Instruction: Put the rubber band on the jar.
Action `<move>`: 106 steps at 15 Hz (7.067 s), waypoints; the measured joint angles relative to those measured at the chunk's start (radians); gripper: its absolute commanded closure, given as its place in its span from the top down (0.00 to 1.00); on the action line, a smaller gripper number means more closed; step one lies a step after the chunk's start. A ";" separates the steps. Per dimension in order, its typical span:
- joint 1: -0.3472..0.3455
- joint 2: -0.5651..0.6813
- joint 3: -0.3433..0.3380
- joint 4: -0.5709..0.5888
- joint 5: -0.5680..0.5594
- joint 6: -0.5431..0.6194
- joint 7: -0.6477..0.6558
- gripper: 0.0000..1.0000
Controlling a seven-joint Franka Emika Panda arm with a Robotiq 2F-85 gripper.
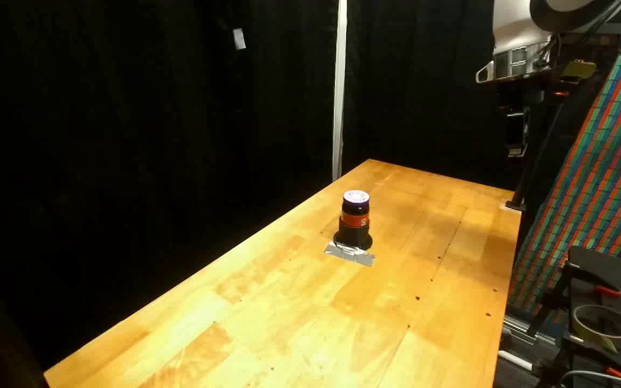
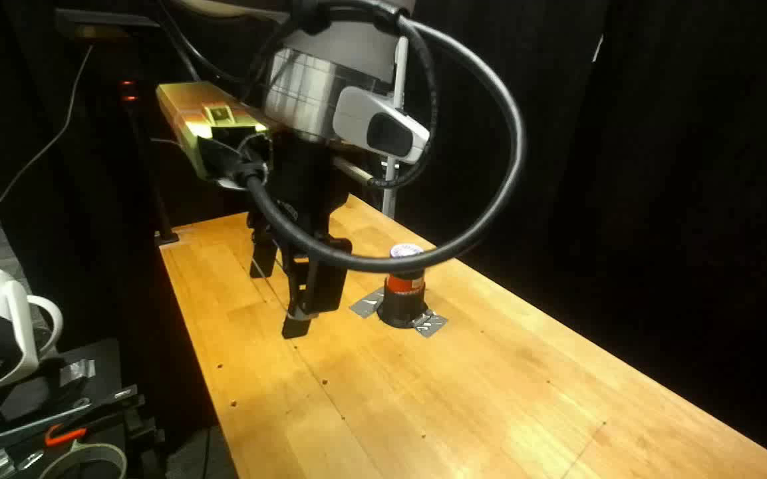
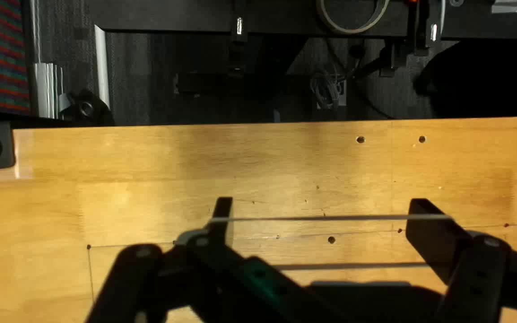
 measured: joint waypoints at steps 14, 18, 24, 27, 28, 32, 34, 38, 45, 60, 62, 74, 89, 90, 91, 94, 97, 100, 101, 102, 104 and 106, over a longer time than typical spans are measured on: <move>0.027 0.243 0.044 0.249 0.038 0.059 -0.053 1.00; 0.040 0.453 0.103 0.471 0.048 0.043 -0.070 1.00; 0.060 0.731 0.169 0.786 0.070 0.008 -0.049 1.00; 0.072 0.852 0.185 0.936 0.078 -0.028 -0.028 1.00; 0.078 0.888 0.186 0.984 0.078 -0.039 -0.021 1.00; 0.096 1.023 0.186 1.174 0.078 -0.104 0.005 1.00; 0.103 1.086 0.186 1.265 0.076 -0.149 0.019 1.00; 0.122 1.207 0.182 1.432 0.061 -0.293 0.050 1.00; 0.156 1.325 0.165 1.592 -0.017 -0.457 0.060 1.00; 0.189 1.045 0.140 1.052 -0.100 0.084 0.187 1.00; 0.193 0.997 0.135 0.959 -0.107 0.174 0.232 1.00; 0.239 0.708 0.087 0.384 -0.160 0.658 0.438 1.00; 0.786 0.627 -0.737 -0.005 -0.952 1.495 1.007 0.08; 0.845 0.661 -0.809 -0.008 -0.932 1.565 1.000 0.09; 0.903 0.701 -0.873 -0.018 -0.882 1.644 0.976 0.12; 0.997 0.812 -0.929 -0.092 -0.643 1.863 0.816 0.13; 0.964 0.896 -0.810 -0.183 -0.408 2.064 0.628 0.13; 0.828 0.950 -0.583 -0.231 -0.180 2.252 0.399 0.12; 0.774 0.967 -0.507 -0.235 -0.117 2.314 0.324 0.12; 0.716 0.980 -0.428 -0.232 -0.059 2.357 0.247 0.11; 0.624 0.972 -0.296 -0.180 0.048 2.337 0.114 0.12; 0.596 0.959 -0.233 -0.098 0.149 2.316 0.028 0.11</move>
